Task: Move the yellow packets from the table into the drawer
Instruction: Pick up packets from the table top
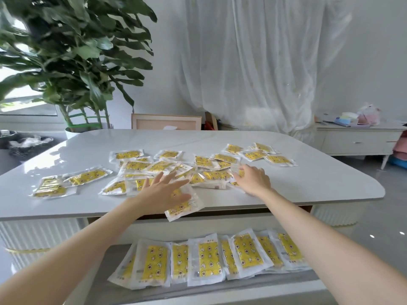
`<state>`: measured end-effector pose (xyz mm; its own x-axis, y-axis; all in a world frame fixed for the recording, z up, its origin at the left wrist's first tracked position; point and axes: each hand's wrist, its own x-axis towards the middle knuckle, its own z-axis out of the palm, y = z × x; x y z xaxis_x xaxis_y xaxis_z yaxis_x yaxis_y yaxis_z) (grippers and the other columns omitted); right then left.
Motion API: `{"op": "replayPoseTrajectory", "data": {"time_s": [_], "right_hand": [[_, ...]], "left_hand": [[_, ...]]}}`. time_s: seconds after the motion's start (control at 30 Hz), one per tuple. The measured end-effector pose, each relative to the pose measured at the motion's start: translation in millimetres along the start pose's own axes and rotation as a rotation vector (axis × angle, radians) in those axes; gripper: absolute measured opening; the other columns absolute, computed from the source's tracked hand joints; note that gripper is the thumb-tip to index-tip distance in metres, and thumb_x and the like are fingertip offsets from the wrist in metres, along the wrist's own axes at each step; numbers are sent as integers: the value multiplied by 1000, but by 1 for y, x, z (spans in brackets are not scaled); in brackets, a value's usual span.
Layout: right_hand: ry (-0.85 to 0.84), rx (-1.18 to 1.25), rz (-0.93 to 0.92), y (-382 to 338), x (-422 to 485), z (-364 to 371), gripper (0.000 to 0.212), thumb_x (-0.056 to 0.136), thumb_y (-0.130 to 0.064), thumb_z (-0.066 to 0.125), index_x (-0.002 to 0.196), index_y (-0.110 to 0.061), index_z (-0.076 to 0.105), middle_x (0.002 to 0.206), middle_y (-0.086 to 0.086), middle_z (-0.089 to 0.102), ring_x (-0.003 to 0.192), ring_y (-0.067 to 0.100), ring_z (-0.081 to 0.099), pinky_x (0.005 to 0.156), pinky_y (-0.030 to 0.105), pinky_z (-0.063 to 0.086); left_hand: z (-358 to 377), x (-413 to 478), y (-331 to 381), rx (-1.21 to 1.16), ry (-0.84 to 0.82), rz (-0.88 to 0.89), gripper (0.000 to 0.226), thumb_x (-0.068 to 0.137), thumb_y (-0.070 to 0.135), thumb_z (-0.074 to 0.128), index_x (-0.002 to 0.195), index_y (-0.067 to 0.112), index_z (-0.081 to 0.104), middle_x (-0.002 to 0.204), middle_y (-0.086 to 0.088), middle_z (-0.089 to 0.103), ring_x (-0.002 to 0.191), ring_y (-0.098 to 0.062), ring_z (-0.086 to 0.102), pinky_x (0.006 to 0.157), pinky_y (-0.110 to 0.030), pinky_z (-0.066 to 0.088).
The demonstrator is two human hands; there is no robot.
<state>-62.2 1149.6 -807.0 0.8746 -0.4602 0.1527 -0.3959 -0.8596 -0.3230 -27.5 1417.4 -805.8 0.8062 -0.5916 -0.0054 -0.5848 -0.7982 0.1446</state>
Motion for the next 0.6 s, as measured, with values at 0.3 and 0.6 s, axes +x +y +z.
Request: {"op": "replayPoseTrajectory", "data": {"time_s": [0.3, 0.6], "right_hand": [[-183, 1, 44, 15, 6, 4, 65, 84, -64, 49, 139, -29, 41, 143, 2, 46, 132, 30, 39, 105, 39, 35], [73, -43, -59, 14, -12, 1, 25, 97, -22, 44, 111, -18, 64, 109, 9, 66, 104, 30, 56, 87, 35, 45]], "left_hand": [[8, -5, 3, 328, -136, 161, 105, 71, 76, 52, 152, 28, 8, 160, 5, 2, 147, -18, -14, 116, -53, -12], [10, -26, 13, 365, 70, 127, 71, 96, 2, 39, 152, 23, 1, 159, -1, 9, 147, -25, 9, 115, -45, 25]]}}
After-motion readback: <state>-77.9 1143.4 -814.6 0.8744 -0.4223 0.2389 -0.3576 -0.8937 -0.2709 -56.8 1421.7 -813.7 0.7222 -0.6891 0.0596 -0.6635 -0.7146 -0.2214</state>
